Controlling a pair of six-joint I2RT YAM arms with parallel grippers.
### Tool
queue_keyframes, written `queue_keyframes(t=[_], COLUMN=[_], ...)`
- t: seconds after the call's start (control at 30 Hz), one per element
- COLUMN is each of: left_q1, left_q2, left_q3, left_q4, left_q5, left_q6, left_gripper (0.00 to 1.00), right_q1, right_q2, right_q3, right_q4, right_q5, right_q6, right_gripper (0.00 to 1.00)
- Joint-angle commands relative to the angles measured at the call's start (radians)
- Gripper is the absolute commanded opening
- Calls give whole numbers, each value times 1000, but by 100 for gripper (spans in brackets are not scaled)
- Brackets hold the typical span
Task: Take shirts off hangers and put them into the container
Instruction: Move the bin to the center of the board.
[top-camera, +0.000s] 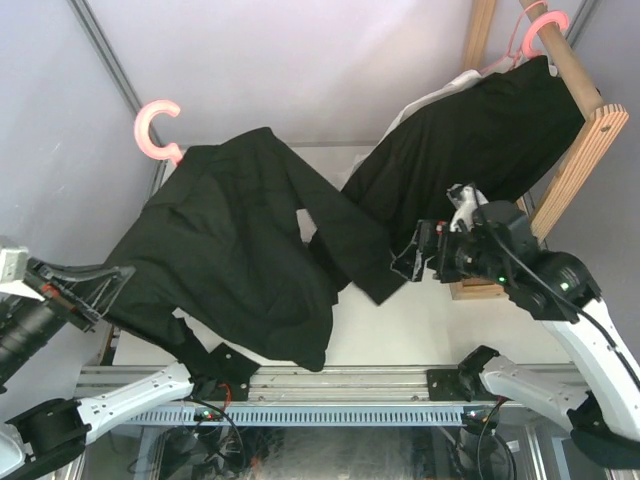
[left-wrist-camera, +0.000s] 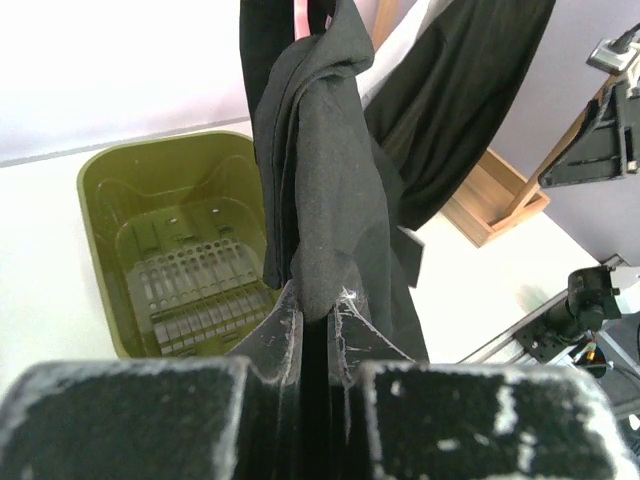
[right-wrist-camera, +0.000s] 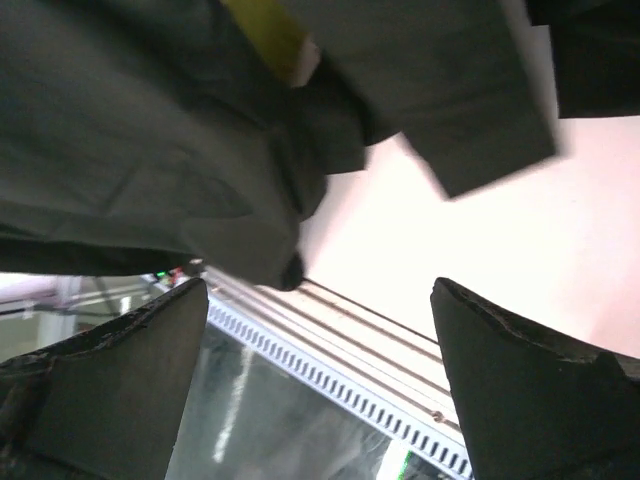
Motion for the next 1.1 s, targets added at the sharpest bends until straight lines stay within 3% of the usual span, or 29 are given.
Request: queue_keyframes(t=[0.0,0.13,0.23,0.47,0.63,0.77,0.93,1.07], left_q1=[1,1,0,1,2,2,2,1], left_q2=[-14,-9,-19,2,-4,-3,2,34], left_q3=[65,75,59,56,0,-80,-223,-287], left_q4=[16,-11,3,-31,13,74,192,252], left_q5=[-63,-74,-98,-117,-84,-32,36,51], left_q6=[4,5,-6,-19,-27,-36,-27,-14], left_gripper=[0,0,0,0,0,0,0,0], right_q1=[153,200,210,209,92,-44,-182,-279], right_q2=[81,181,275,520,789,957,965,934], right_q3=[12,3,17,59,190,338,275,269], right_q4=[45,132,246,547,576,445,589,620], right_q5=[359,462,430,578,702,930,1140,1185], right_q6=[27,25,-14,-161,-260,-274,-434,-496], right_gripper=[90,85,83,67,63,62,63,66])
